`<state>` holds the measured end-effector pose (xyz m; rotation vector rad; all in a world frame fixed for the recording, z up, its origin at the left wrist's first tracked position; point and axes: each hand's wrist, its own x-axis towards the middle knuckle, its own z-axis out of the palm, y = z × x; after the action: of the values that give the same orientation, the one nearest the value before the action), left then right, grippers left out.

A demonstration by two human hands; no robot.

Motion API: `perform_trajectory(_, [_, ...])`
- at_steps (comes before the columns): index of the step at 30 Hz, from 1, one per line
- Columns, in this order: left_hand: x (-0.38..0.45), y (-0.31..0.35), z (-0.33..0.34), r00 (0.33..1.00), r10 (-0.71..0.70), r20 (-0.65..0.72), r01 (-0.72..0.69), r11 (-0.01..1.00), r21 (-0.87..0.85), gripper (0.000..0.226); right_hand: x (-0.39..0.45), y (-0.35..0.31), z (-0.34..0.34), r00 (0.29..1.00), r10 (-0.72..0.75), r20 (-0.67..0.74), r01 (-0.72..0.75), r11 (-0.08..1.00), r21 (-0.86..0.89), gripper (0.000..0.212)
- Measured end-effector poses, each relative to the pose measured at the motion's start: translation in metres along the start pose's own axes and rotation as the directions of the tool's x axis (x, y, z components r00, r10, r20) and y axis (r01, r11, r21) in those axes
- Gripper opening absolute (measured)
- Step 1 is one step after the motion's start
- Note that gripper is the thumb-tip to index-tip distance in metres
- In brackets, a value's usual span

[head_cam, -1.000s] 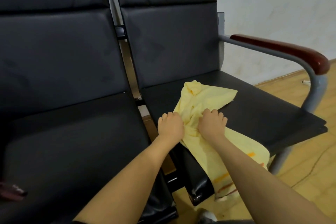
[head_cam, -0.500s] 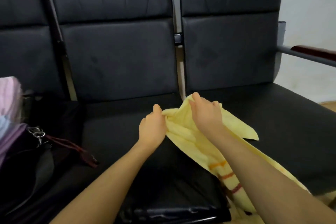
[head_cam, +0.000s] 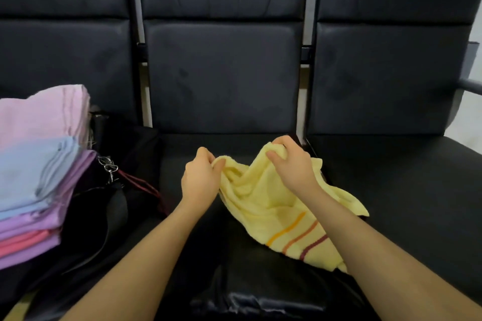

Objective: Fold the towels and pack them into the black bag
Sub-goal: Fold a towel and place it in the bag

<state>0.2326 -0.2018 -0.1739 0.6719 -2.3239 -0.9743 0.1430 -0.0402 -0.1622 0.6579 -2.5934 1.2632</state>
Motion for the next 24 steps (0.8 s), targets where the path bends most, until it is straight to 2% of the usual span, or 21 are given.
perform_trajectory(2, [-0.002, 0.002, 0.0, 1.0, 0.024, -0.008, -0.025, 0.984, -0.176, 0.006, 0.003, -0.004, 0.003, 1.0, 0.005, 0.029, -0.008, 0.996, 0.092, 0.026])
perform_trajectory(4, [-0.005, 0.004, 0.0, 0.998, 0.065, 0.022, -0.057, 0.963, -0.263, 0.025, 0.005, -0.009, 0.004, 0.999, 0.003, 0.037, -0.009, 0.986, 0.167, 0.035])
perform_trajectory(9, [-0.008, 0.007, 0.001, 0.963, 0.196, 0.184, -0.134, 0.943, -0.304, 0.043, 0.004, -0.027, 0.009, 0.992, -0.121, 0.044, 0.1, 0.941, 0.324, 0.048])
perform_trajectory(14, [-0.006, 0.009, -0.001, 0.965, 0.168, 0.202, -0.086, 0.929, -0.361, 0.05, -0.001, -0.044, 0.015, 0.966, -0.229, 0.118, 0.183, 0.932, 0.314, 0.056])
perform_trajectory(17, [-0.005, 0.012, -0.002, 0.954, 0.234, 0.189, -0.135, 0.895, -0.425, 0.041, -0.004, -0.049, 0.014, 0.943, -0.272, 0.193, 0.19, 0.914, 0.359, 0.047])
perform_trajectory(21, [-0.007, 0.014, 0.0, 0.973, 0.133, 0.187, -0.037, 0.894, -0.446, 0.011, -0.007, -0.048, 0.008, 0.923, -0.314, 0.223, 0.191, 0.876, 0.443, 0.036])
perform_trajectory(24, [-0.007, 0.013, -0.001, 0.99, 0.091, 0.111, -0.042, 0.923, -0.382, 0.01, -0.006, -0.043, 0.006, 0.942, -0.233, 0.241, 0.09, 0.868, 0.488, 0.038])
